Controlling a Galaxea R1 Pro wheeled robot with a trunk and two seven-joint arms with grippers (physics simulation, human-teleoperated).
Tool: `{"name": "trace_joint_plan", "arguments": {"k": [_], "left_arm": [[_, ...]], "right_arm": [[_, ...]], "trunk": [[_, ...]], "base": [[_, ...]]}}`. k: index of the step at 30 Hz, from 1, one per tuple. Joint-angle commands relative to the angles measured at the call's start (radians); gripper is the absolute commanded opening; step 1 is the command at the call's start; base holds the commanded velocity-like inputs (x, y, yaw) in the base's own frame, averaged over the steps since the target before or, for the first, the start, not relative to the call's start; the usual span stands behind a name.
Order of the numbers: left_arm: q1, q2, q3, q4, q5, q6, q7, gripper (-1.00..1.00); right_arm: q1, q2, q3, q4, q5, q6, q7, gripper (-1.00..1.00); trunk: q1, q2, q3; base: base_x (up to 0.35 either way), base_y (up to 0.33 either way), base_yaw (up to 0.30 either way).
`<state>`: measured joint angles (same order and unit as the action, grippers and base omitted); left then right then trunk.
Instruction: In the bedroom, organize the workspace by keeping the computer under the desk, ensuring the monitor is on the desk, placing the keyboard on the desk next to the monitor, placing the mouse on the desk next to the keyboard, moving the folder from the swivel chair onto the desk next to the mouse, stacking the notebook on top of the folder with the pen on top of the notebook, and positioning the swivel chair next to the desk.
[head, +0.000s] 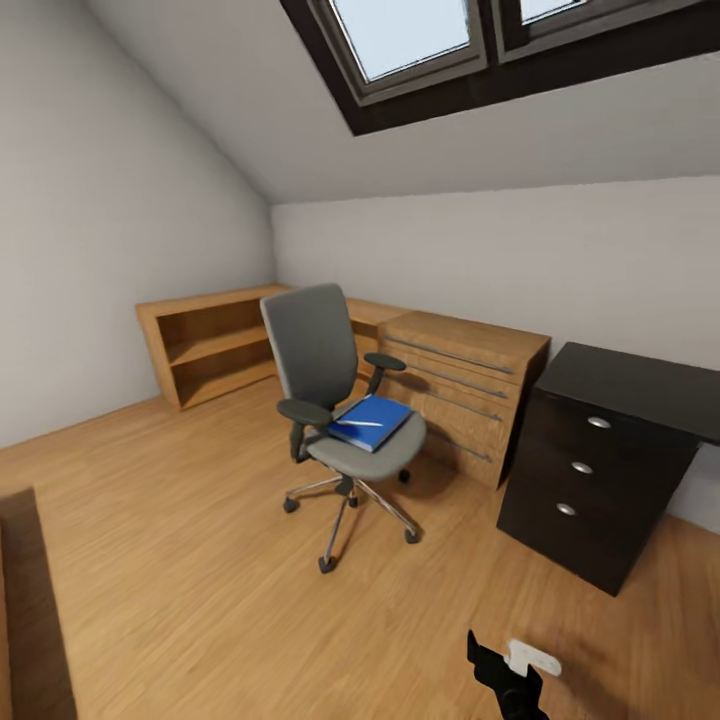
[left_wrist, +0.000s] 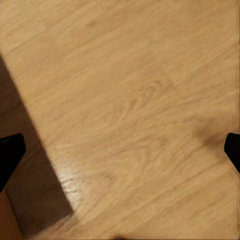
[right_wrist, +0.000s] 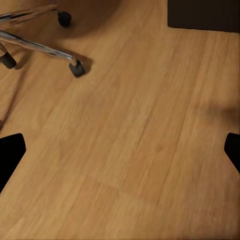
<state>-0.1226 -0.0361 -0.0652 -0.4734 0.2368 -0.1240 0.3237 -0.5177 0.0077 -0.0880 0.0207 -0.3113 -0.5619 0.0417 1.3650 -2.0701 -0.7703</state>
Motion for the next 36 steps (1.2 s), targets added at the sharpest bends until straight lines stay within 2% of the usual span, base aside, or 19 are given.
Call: {"name": "trace_joint_plan", "arguments": {"k": [1,3,7,12,21,27,32,36], "left_arm": [[0.0,0.001,-0.007,0.011,0.01,-0.032,0.006,1.0],[0.0,0.001,-0.008,0.031,0.008,-0.073,0.006,1.0],[0.0,0.0,-0.01,0.037,0.0,-0.087,0.006,1.0],[0.0,0.0,-0.01,0.038,-0.016,-0.091,0.007,1.0],[0.0,-0.002,-0.013,0.039,-0.019,-0.133,0.006,1.0],[0.0,-0.004,-0.015,0.041,-0.02,-0.135,0.005,1.0],[0.0,-0.006,-0.037,0.042,-0.02,-0.136,0.005,1.0],[0.0,-0.008,-0.061,0.054,-0.019,-0.135,0.008,1.0]], "right_arm": [[0.003,0.004,-0.008,0.002,-0.001,-0.015,0.004,1.0],[0.01,0.01,-0.008,0.002,0.0,-0.039,0.004,1.0],[0.013,0.012,-0.008,0.002,0.0,-0.048,0.004,1.0],[0.013,0.012,-0.008,0.002,0.0,-0.05,0.004,1.0],[0.013,0.016,-0.007,0.001,0.015,-0.047,0.008,1.0],[0.013,0.021,-0.006,0.001,0.016,-0.042,0.009,1.0],[0.013,0.024,-0.007,0.001,0.016,-0.042,0.009,1.0],[0.013,0.023,-0.007,0.001,0.015,-0.042,0.008,1.0]], "trunk": [[-0.004,0.007,0.003],[-0.012,0.021,0.01],[-0.027,0.049,0.025],[-0.027,0.049,0.028],[-0.027,0.049,0.03],[-0.027,0.049,0.03],[-0.027,0.049,0.03],[-0.042,0.077,0.043]], "base": [[0.0,0.0,-0.258],[0.0,0.0,-0.258],[0.0,0.0,-0.258],[0.0,0.0,-0.258],[0.0,0.0,-0.268],[0.0,0.0,-0.294],[0.0,0.0,-0.296],[0.0,0.0,-0.296]]}}
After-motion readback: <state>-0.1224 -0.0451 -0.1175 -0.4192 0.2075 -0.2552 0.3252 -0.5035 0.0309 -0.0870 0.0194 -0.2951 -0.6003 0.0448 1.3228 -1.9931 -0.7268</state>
